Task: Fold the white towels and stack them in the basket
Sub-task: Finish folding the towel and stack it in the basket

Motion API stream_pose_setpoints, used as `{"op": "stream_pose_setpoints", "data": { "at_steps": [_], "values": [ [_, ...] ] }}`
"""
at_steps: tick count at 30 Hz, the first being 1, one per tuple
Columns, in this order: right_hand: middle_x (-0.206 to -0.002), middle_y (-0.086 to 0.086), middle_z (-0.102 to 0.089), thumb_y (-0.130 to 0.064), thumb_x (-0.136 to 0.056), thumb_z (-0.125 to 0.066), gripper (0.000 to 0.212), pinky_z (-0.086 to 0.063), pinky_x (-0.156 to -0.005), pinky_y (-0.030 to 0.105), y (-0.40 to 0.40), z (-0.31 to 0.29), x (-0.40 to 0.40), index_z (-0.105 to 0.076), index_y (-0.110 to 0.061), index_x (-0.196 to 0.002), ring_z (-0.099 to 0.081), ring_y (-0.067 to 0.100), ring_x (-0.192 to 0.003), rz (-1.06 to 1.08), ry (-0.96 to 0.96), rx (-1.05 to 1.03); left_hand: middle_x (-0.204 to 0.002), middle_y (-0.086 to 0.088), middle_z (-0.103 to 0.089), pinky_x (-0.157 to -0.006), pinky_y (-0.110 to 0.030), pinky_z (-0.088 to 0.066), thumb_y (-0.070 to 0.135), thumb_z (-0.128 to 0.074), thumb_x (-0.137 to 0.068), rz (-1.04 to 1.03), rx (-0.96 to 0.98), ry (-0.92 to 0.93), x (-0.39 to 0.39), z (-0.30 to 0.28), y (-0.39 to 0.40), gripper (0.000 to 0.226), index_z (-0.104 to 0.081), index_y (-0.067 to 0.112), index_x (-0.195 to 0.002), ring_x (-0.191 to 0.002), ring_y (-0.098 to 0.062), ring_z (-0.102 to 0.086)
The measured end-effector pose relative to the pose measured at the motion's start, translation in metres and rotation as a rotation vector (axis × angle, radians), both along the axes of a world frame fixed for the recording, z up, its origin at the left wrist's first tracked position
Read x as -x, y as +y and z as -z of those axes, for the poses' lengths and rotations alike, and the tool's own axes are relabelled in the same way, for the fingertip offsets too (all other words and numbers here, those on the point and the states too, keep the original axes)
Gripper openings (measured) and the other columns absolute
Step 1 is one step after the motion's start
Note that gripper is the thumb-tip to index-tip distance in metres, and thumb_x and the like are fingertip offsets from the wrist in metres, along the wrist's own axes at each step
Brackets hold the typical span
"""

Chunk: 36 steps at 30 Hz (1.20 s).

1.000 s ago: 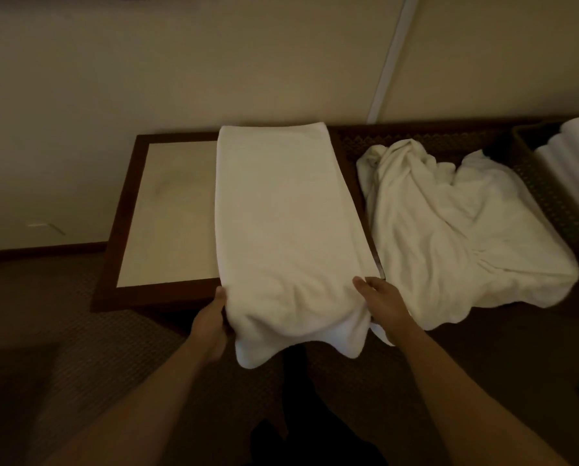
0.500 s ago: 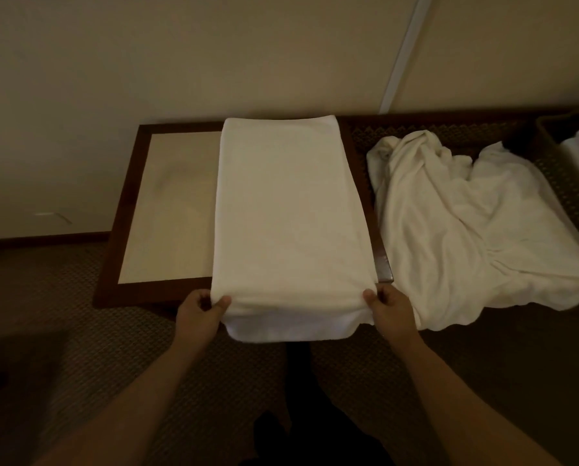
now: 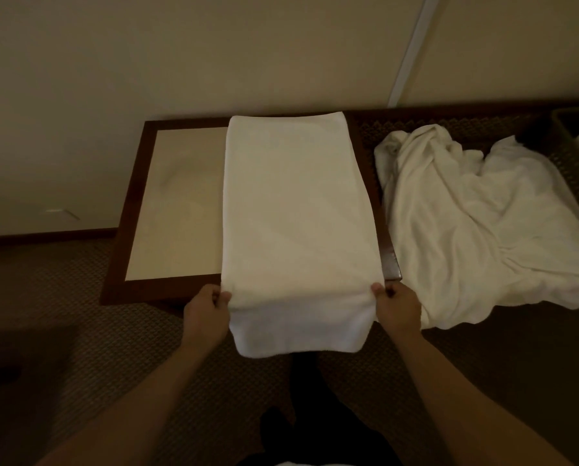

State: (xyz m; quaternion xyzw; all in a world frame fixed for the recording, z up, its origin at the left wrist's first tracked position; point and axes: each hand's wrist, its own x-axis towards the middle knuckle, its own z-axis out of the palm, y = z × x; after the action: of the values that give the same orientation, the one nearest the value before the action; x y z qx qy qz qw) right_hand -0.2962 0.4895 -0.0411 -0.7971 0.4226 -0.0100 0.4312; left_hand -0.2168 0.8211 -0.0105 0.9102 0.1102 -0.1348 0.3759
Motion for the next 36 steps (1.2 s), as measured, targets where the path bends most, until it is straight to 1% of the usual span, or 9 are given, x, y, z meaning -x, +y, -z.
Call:
{"op": "stream_pose_setpoints", "data": {
  "at_steps": [6,10,14,16,20,25,30,33,36],
  "values": [
    [-0.078,0.003,-0.066,-0.032,-0.095,-0.063,0.028,-0.046,-0.072,0.034,0.011,-0.004,0.003,-0.062,-0.012,-0.075,-0.063,0.026,-0.082,0.079,-0.122,-0.093,-0.099,0.001,-0.064,-0.078,-0.032,-0.044,0.046,-0.06,-0.098,-0.13,0.097,0.089,-0.005,0.003,-0.001,0.031,-0.065,0.017,-0.109,-0.096,-0.02,-0.06],
    [-0.08,-0.003,-0.064,-0.039,-0.093,-0.063,0.028,-0.05,-0.083,0.043,0.005,-0.006,0.004,-0.06,-0.023,-0.071,-0.061,0.023,-0.084,-0.012,-0.044,0.064,-0.095,0.003,-0.065,-0.077,-0.032,-0.046,0.044,-0.067,-0.093,-0.06,-0.028,0.049,-0.007,0.004,0.004,0.027,-0.065,0.019,-0.102,-0.094,-0.021,-0.062],
    [-0.072,0.0,-0.062,-0.065,-0.087,-0.056,0.052,-0.049,-0.077,0.041,-0.005,-0.021,-0.024,-0.055,-0.02,-0.059,-0.059,0.022,-0.076,-0.112,0.051,0.159,-0.088,0.008,-0.059,-0.076,-0.033,-0.043,0.046,-0.058,-0.097,0.003,-0.092,-0.044,-0.013,-0.007,-0.01,0.026,-0.062,0.021,-0.099,-0.093,-0.023,-0.06],
    [-0.074,-0.002,-0.062,-0.069,-0.087,-0.057,0.054,-0.046,-0.076,0.037,-0.011,-0.029,-0.043,-0.056,-0.02,-0.066,-0.057,0.018,-0.075,-0.186,0.062,0.082,-0.101,0.002,-0.064,-0.082,-0.035,-0.044,0.048,-0.053,-0.1,0.015,-0.037,-0.027,-0.027,-0.01,-0.019,0.036,-0.064,0.016,-0.114,-0.1,-0.025,-0.06],
    [-0.075,-0.005,-0.06,-0.037,-0.098,-0.062,0.028,-0.041,-0.065,0.025,-0.017,-0.039,-0.061,-0.06,-0.014,-0.081,-0.056,0.008,-0.071,-0.186,-0.147,0.056,-0.134,-0.011,-0.062,-0.097,-0.042,-0.051,0.045,-0.068,-0.093,-0.063,0.112,0.144,-0.064,-0.01,-0.022,0.06,-0.051,0.011,-0.14,-0.115,-0.03,-0.061],
    [-0.07,0.002,-0.059,-0.041,-0.097,-0.054,0.038,-0.048,-0.069,0.036,-0.027,-0.027,-0.074,-0.054,-0.013,-0.071,-0.061,0.025,-0.074,-0.174,0.106,0.015,-0.125,-0.009,-0.065,-0.087,-0.037,-0.049,0.045,-0.069,-0.09,-0.022,-0.057,0.156,-0.081,-0.001,-0.027,0.055,-0.058,0.011,-0.131,-0.109,-0.03,-0.062],
    [-0.075,-0.001,-0.059,-0.052,-0.093,-0.063,0.041,-0.037,-0.058,0.026,-0.028,-0.035,-0.121,-0.051,-0.019,-0.073,-0.056,0.014,-0.069,-0.226,0.014,0.03,-0.105,-0.005,-0.066,-0.083,-0.038,-0.049,0.057,-0.047,-0.1,-0.199,0.153,0.146,-0.127,-0.008,-0.049,0.052,-0.065,0.011,-0.114,-0.093,-0.025,-0.062],
    [-0.074,-0.001,-0.057,-0.037,-0.098,-0.061,0.032,-0.034,-0.056,0.024,-0.027,-0.032,-0.125,-0.051,-0.017,-0.075,-0.053,0.009,-0.066,-0.172,-0.107,0.115,-0.105,-0.002,-0.063,-0.079,-0.036,-0.046,0.054,-0.048,-0.1,-0.167,0.004,0.02,-0.133,-0.005,-0.056,0.048,-0.06,0.011,-0.118,-0.098,-0.029,-0.062],
    [-0.074,0.002,-0.057,-0.036,-0.099,-0.057,0.029,-0.033,-0.054,0.027,-0.029,-0.023,-0.127,-0.054,-0.015,-0.079,-0.058,0.021,-0.069,-0.163,-0.005,0.145,-0.107,-0.003,-0.065,-0.073,-0.037,-0.046,0.062,-0.048,-0.096,-0.112,-0.235,-0.064,-0.126,0.007,-0.057,0.05,-0.055,0.017,-0.116,-0.09,-0.027,-0.061]
  ]
}}
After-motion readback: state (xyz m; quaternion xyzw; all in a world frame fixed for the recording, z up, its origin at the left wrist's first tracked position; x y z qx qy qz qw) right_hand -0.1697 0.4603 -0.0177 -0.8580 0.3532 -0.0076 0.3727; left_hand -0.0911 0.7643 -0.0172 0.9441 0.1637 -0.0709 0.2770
